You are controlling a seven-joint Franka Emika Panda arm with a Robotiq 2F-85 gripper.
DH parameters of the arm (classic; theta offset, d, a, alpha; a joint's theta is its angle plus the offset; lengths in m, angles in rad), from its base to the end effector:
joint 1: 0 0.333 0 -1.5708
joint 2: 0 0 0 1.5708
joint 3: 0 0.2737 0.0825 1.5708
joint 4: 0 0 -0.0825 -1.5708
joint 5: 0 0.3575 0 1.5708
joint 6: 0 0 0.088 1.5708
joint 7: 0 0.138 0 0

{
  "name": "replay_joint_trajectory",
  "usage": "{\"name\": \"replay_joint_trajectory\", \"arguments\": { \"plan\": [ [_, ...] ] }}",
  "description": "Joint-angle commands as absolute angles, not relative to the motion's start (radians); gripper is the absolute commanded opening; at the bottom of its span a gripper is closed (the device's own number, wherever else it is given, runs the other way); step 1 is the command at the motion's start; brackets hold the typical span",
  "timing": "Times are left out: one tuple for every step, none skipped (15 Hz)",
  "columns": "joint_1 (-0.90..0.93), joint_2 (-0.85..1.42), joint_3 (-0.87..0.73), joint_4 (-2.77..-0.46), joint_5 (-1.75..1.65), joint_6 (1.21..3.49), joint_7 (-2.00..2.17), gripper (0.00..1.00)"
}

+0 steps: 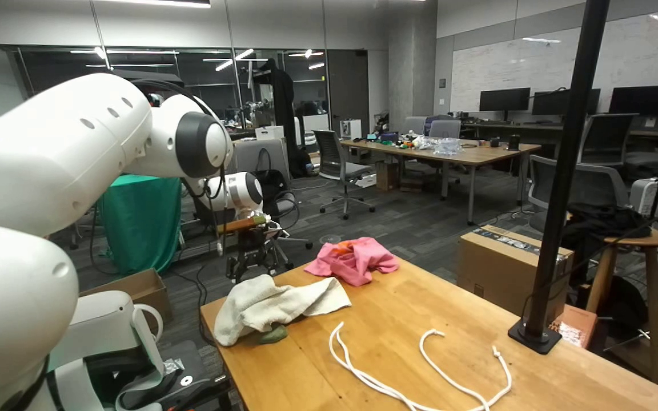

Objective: Move the peach shirt to the right, move the pink shirt to the left, move the white towel to the left, move the yellow towel to the right, move the thick white rope forwards, move the radish backwards

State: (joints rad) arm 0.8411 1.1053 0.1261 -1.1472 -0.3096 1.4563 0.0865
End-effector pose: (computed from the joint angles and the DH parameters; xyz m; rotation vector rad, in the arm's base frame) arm 0.3727 0.4438 0.0654 2.2121 1.1394 -0.7785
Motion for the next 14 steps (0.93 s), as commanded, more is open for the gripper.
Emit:
{"name": "replay_joint_trajectory", "arguments": {
  "plan": [
    [0.841, 1.145, 0.127, -1.084, -0.316, 1.435, 0.046, 1.0],
    [0.841, 1.147, 0.124, -1.079, -0.317, 1.43, 0.046, 1.0],
    [0.843, 1.152, 0.121, -1.072, -0.321, 1.428, 0.043, 0.75],
    [0.842, 1.153, 0.12, -1.069, -0.321, 1.426, 0.041, 0.74],
    [0.842, 1.149, 0.119, -1.066, -0.32, 1.423, 0.042, 0.68],
    [0.841, 1.149, 0.118, -1.061, -0.319, 1.42, 0.04, 0.57],
    [0.841, 1.15, 0.117, -1.056, -0.32, 1.416, 0.035, 0.5],
    [0.841, 1.15, 0.115, -1.051, -0.32, 1.414, 0.036, 0.44],
    [0.841, 1.149, 0.114, -1.048, -0.321, 1.411, 0.036, 0.35],
    [0.841, 1.15, 0.113, -1.044, -0.322, 1.406, 0.034, 0.28],
    [0.841, 1.15, 0.112, -1.041, -0.322, 1.403, 0.032, 0.19],
    [0.84, 1.15, 0.113, -1.04, -0.322, 1.4, 0.03, 0.13],
    [0.84, 1.152, 0.112, -1.039, -0.323, 1.4, 0.028, 0.07],
    [0.84, 1.151, 0.112, -1.042, -0.325, 1.401, 0.027, 0.04]
  ]
}}
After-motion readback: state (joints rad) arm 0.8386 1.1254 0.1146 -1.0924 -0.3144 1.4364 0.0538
